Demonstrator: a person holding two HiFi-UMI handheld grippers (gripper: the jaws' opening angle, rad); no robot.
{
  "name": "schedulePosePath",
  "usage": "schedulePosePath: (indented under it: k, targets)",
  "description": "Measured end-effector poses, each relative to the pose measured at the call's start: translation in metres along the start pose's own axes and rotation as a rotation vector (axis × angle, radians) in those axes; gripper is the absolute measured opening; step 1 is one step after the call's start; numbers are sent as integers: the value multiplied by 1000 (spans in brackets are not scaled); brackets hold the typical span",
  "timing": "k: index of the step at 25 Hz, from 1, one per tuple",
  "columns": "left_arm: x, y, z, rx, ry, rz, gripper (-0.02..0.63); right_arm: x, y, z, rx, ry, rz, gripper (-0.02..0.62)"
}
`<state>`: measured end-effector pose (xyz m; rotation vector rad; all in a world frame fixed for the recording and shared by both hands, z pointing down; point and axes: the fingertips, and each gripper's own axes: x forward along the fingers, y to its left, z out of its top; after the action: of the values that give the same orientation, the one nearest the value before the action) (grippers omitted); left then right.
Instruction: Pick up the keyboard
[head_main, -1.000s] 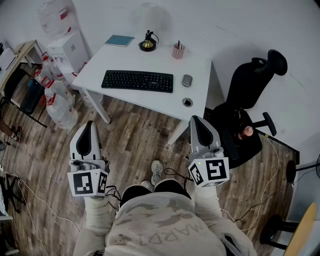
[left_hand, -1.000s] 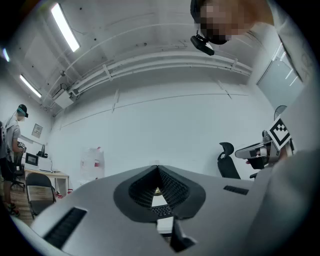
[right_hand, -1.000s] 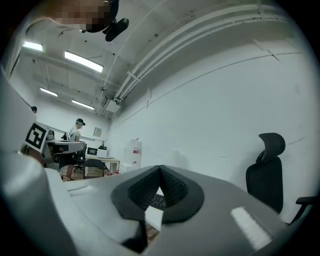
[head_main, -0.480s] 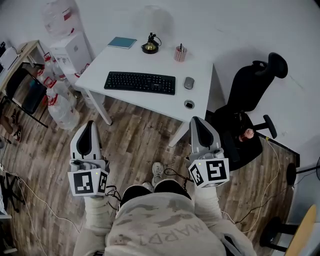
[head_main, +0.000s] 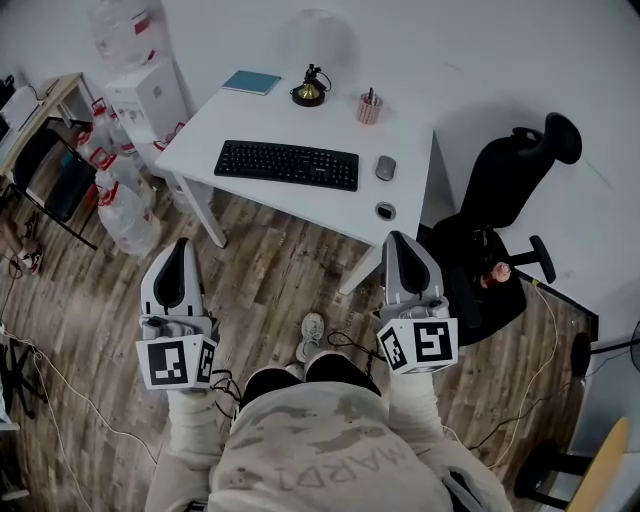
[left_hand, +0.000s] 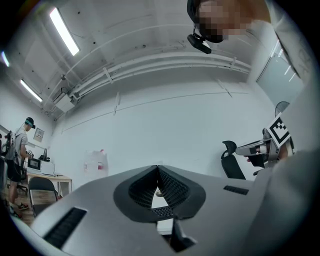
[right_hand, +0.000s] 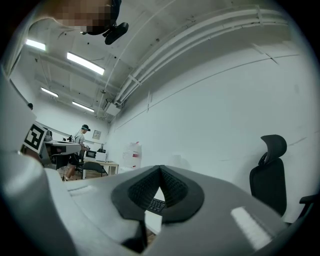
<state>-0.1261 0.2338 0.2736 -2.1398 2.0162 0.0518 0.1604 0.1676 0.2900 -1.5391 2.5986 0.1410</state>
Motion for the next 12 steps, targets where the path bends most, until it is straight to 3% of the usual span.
schedulePosePath:
  k: [12]
  targets:
    - [60, 41, -21, -16, 4, 51, 6, 83, -3, -14, -8, 8, 50, 11]
